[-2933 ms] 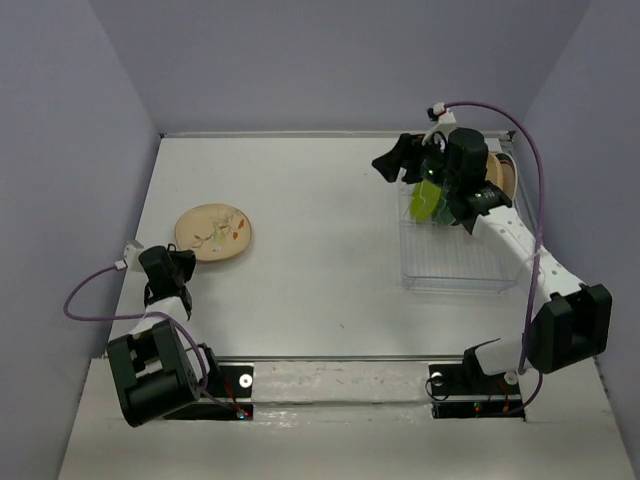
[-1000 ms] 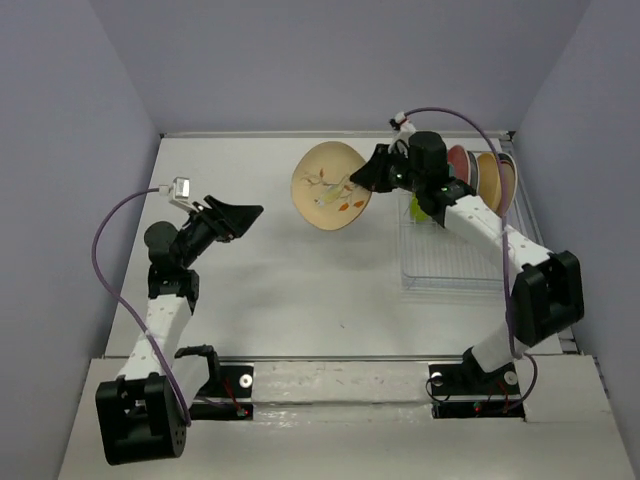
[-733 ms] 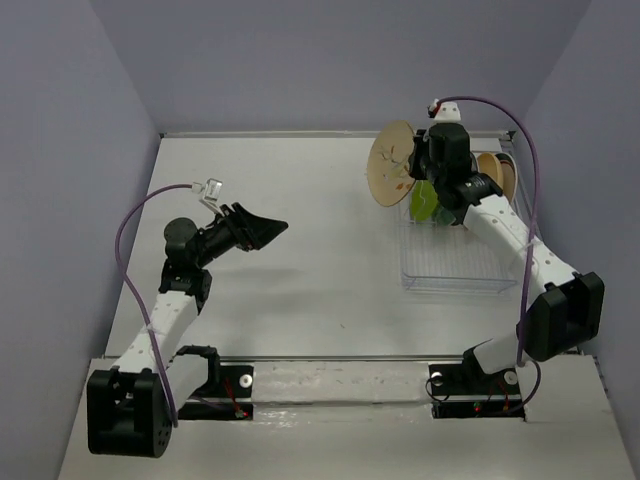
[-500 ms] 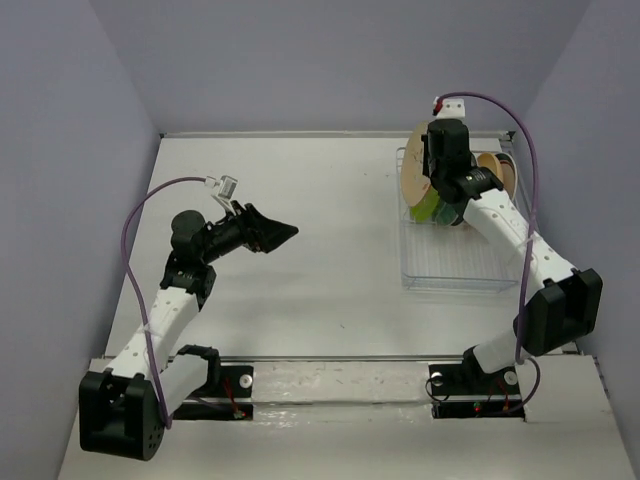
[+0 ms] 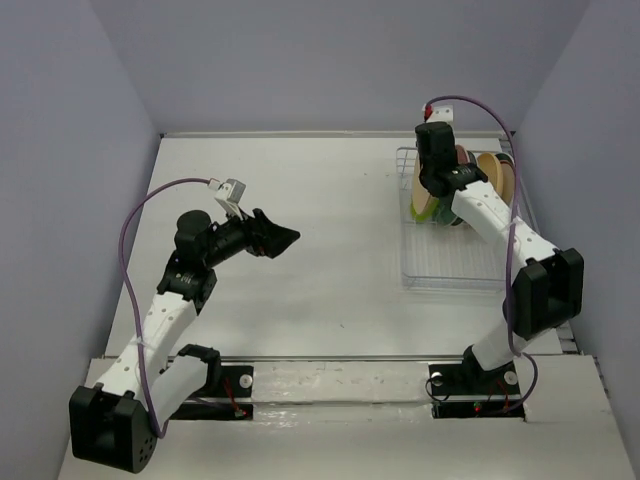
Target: Load the plates into the dish rack
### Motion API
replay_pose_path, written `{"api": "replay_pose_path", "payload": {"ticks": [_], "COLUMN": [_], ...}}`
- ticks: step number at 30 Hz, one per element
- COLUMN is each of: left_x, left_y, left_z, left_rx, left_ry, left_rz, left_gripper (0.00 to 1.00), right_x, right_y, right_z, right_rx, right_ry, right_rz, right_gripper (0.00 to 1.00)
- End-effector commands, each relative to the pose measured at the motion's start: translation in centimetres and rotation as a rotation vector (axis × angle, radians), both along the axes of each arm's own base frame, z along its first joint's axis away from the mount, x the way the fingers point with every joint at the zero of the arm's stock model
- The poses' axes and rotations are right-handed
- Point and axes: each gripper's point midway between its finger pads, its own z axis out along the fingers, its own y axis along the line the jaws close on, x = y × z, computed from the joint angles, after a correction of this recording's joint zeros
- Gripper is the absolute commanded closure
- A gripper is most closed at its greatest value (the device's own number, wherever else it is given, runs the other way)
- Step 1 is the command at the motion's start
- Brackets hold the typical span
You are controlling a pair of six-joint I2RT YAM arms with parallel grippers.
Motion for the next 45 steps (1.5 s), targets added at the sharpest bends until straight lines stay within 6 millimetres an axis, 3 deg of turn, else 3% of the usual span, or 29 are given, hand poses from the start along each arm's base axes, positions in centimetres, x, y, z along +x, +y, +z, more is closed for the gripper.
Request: {"api": "replay_pose_path", "payload": {"ticks": [1, 7, 10, 12, 17, 23, 27, 30, 31, 35, 39, 44, 45], "left_x": [0.5, 0.7, 0.8, 0.9, 1.4, 1.9, 2.1, 2.2, 2.3, 2.8, 3.4, 1.9, 2.1], "left_y": [0.4, 0.7, 0.8, 0.9, 1.4, 2.0, 2.3, 2.4, 2.6, 3.9, 7.5, 10.7, 11.0], "left_z": [2.4, 2.3, 2.1, 2.0, 1.8, 1.7, 1.7, 2.1, 2.3, 3.8, 7.6, 13.9, 13.6], "left_rx": [0.013, 0.017, 0.017, 0.019, 0.019, 0.025, 0.021, 0.012, 0.006, -0.009, -0.017, -0.056, -0.049], "left_ry": [-0.091, -0.087, -0.083, -0.079, -0.070, -0.069, -0.064, -0.076, -0.081, -0.118, -0.192, -0.333, -0.320], "left_rz": [0.026, 0.040, 0.043, 0.047, 0.079, 0.107, 0.120, 0.126, 0.142, 0.242, 0.476, 0.645, 0.663], "left_gripper": [0.01, 0.01, 0.01, 0.01, 0.01, 0.01, 0.01, 0.01, 0.01, 0.01, 0.01, 0.01, 0.01], "right_x": [1.8, 2.1, 1.9, 1.6, 0.8, -0.8, -3.5, -5.2, -6.5, -9.7, -12.9, -16.6, -16.6], "right_y": [1.0, 2.0, 2.0, 1.8, 1.5, 2.5, 3.1, 3.5, 4.0, 6.1, 5.8, 5.6, 5.7], "right_z": [2.9, -0.1, -0.3, 0.0, 2.2, 5.0, 9.2, 11.1, 12.8, 16.2, 19.4, 22.5, 22.3], "right_rx": [0.098, 0.131, 0.134, 0.136, 0.150, 0.238, 0.377, 0.457, 0.491, 0.580, 0.633, 0.688, 0.691], "right_ry": [-0.139, -0.075, -0.069, -0.078, -0.121, -0.178, -0.291, -0.378, -0.417, -0.476, -0.573, -0.697, -0.693], "right_rz": [-0.002, 0.019, 0.016, 0.012, 0.022, 0.093, 0.139, 0.187, 0.244, 0.428, 0.486, 0.567, 0.570], "right_gripper": [0.93, 0.90, 0.75, 0.58, 0.26, 0.04, 0.00, 0.00, 0.00, 0.00, 0.00, 0.00, 0.00]}}
